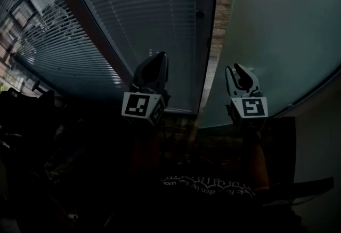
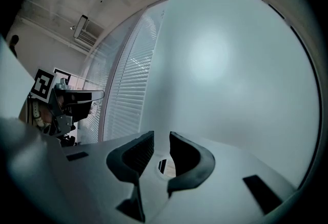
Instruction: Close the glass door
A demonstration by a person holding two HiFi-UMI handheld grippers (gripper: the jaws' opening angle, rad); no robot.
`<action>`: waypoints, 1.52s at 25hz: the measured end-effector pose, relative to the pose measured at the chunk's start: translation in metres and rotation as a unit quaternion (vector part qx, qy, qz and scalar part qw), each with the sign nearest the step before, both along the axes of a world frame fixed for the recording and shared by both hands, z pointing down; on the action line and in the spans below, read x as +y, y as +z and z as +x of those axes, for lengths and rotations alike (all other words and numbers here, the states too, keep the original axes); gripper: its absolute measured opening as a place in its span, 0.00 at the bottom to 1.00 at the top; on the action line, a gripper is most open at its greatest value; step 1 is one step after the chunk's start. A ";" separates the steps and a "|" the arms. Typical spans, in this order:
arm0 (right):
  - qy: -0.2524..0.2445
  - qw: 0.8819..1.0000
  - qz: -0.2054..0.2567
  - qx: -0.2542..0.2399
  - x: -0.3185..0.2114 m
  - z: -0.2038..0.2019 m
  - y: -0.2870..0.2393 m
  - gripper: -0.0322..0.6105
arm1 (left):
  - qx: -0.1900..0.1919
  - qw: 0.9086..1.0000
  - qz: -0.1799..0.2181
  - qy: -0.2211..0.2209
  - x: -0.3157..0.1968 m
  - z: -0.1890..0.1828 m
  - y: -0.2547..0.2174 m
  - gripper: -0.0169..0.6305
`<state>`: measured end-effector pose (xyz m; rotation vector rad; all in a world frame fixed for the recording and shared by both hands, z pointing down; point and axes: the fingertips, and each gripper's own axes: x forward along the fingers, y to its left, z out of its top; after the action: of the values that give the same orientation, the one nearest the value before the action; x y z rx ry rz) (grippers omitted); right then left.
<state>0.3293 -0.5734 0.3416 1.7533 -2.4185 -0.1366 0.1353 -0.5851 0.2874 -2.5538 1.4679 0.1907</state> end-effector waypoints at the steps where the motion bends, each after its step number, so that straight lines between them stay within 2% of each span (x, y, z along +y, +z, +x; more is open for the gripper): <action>1: -0.004 1.000 -0.001 -0.001 -0.003 0.000 0.001 0.19 | 0.000 1.000 0.001 -0.003 -0.002 0.000 0.001 0.03; 7: -0.018 1.000 -0.007 -0.007 -0.023 -0.001 -0.003 0.19 | 0.002 1.000 0.005 -0.028 -0.013 -0.005 -0.002 0.03; 19: -0.001 1.000 -0.006 -0.017 -0.073 -0.006 0.002 0.19 | -0.005 0.999 0.001 -0.051 -0.056 -0.037 0.004 0.03; 29: 0.028 0.999 -0.008 -0.023 -0.094 0.003 0.011 0.19 | 0.002 1.000 -0.007 -0.019 -0.082 -0.028 0.017 0.03; 38: 0.043 0.999 -0.016 -0.029 -0.132 0.000 0.007 0.19 | 0.008 1.000 -0.012 -0.023 -0.121 -0.041 0.006 0.03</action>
<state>0.3298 -0.7053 0.3486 1.8691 -2.3655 -0.0358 0.0945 -0.7061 0.2933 -2.5404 1.5420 0.1885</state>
